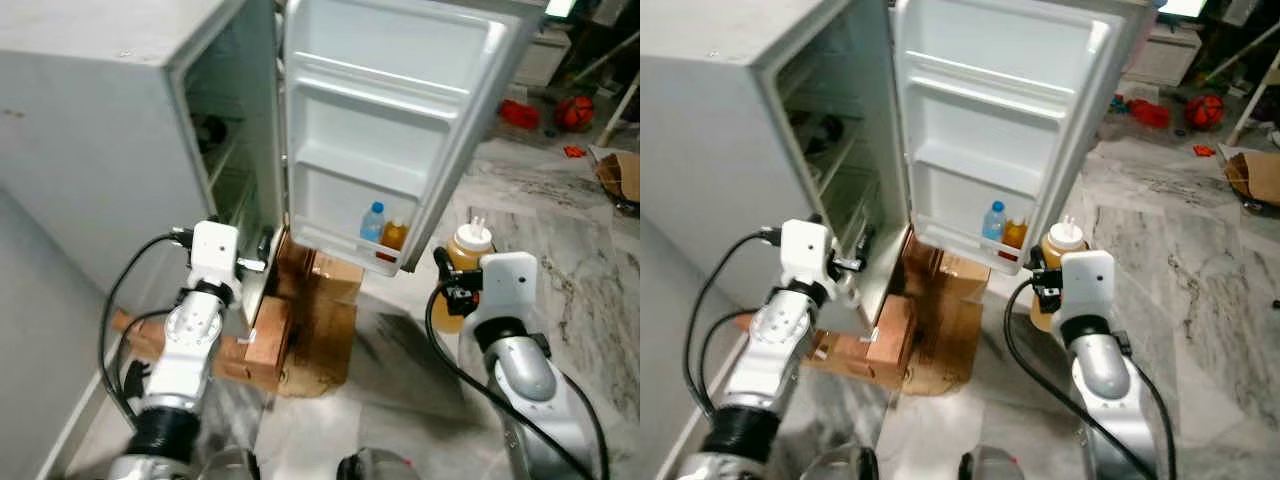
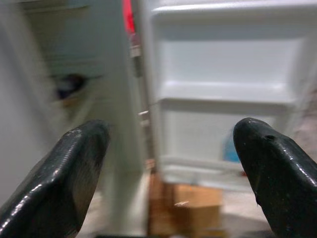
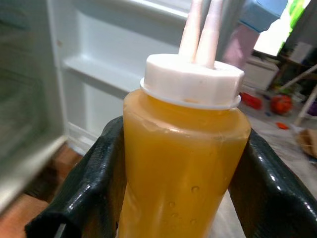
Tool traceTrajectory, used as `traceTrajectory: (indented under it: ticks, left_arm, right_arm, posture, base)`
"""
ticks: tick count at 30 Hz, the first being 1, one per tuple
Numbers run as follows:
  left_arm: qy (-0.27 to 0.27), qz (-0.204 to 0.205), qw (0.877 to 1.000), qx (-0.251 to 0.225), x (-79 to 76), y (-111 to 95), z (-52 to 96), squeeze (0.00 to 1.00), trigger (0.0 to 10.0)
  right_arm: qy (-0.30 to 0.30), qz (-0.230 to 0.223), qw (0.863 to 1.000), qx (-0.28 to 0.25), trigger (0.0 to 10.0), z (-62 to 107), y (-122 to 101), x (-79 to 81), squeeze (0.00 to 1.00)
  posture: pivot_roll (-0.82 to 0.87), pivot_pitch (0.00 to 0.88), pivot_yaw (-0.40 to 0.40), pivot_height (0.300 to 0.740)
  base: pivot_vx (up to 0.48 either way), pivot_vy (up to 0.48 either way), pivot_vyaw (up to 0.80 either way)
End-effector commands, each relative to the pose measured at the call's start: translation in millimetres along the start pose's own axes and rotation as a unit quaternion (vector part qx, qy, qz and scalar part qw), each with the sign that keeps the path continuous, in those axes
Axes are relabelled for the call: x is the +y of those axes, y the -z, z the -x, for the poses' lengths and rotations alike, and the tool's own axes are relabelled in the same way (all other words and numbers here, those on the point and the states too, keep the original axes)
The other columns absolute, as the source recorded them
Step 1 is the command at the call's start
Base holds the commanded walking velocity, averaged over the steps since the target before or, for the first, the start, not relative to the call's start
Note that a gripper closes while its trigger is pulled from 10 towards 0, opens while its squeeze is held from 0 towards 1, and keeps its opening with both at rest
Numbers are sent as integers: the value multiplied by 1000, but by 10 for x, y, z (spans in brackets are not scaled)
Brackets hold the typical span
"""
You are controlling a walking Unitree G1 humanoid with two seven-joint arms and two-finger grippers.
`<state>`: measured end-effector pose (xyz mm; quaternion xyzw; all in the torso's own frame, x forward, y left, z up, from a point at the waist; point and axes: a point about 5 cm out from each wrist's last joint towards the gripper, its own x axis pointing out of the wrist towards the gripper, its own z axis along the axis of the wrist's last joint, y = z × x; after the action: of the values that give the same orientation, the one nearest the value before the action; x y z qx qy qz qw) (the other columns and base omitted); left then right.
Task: Restocking fridge
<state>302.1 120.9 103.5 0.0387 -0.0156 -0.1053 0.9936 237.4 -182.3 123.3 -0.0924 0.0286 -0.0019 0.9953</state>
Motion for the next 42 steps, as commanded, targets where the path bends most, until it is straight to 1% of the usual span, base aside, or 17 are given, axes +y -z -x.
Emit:
traceTrajectory:
  ticks: [1,7,11,16,21,25,36,42]
  left_arm:
    - [-4,-6,1000,-3,7,-38,-14,0,10000]
    - [6,-8,1000,-10,-57,-57,-23,0,10000]
    - [6,-20,1000,-10,-64,-55,-16,0,10000]
    - [3,-23,1000,-9,-71,-58,-15,0,10000]
    - [4,-44,999,-5,-78,-53,-31,0,10000]
    - [7,-44,999,-8,-86,-61,-36,0,10000]
    - [-1,-41,999,-3,-64,-56,-44,0,10000]
    - [-5,-44,999,-2,-54,-56,-48,0,10000]
  right_arm:
    - [0,-4,1000,-14,10000,-31,-59,-8,0]
    - [0,-5,1000,-18,10000,-51,-74,1,0]
    - [-2,-6,1000,-21,10000,-61,-72,17,0]
    - [-4,-7,1000,-20,10000,-57,-52,28,0]
    - [-5,-9,1000,-21,10000,-70,-57,41,0]
    - [-5,-10,1000,-22,10000,-76,-59,45,0]
    - [-15,-22,999,-30,10000,-99,-87,93,0]
    - [-25,-14,999,-38,10000,-124,-103,116,0]
  posture:
    - [-22,40,-40,740]
    - [-21,38,-35,740]
    - [-15,36,-36,740]
    - [-14,34,-35,740]
    - [-15,32,-33,740]
    - [-14,30,-32,740]
    - [-8,23,-34,740]
    - [-8,19,-35,740]
  base:
    - [0,-472,0]
    - [47,-449,0]
    - [360,-311,0]
    - [376,-294,0]
    - [366,-306,0]
    - [378,-292,0]
    - [457,0,0]
    - [465,0,0]
